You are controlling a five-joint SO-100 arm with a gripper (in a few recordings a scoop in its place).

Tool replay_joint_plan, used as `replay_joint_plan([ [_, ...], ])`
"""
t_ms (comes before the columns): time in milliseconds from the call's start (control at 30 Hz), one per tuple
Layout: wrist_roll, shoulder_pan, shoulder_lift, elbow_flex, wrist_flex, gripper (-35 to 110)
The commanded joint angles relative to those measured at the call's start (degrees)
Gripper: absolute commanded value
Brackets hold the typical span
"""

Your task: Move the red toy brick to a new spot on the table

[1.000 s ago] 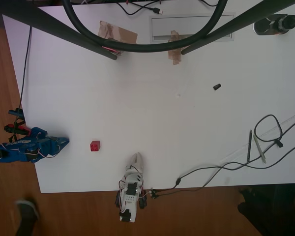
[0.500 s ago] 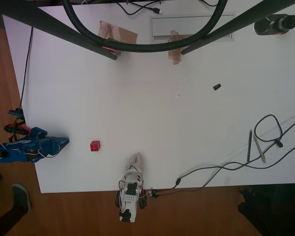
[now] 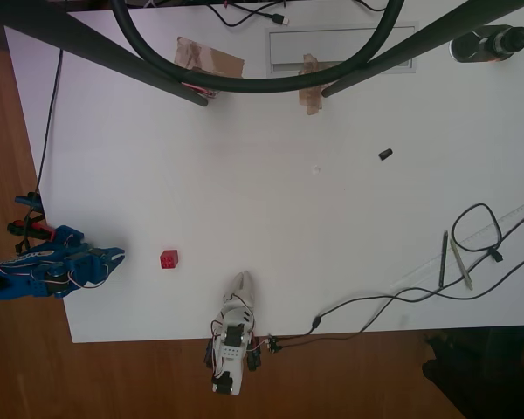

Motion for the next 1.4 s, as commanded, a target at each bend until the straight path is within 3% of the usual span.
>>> replay_joint_plan([
  [0, 0.09, -0.53, -6.59, -12.30, -2.20, 14],
  [233, -3.60, 1.93, -13.36, -16.00, -8.26, 24],
  [567, -14.15, 4.75, -16.26, -8.96, -32.52, 31],
  [1367, -24.61, 7.03, -36.21, -8.44, -55.37, 32],
])
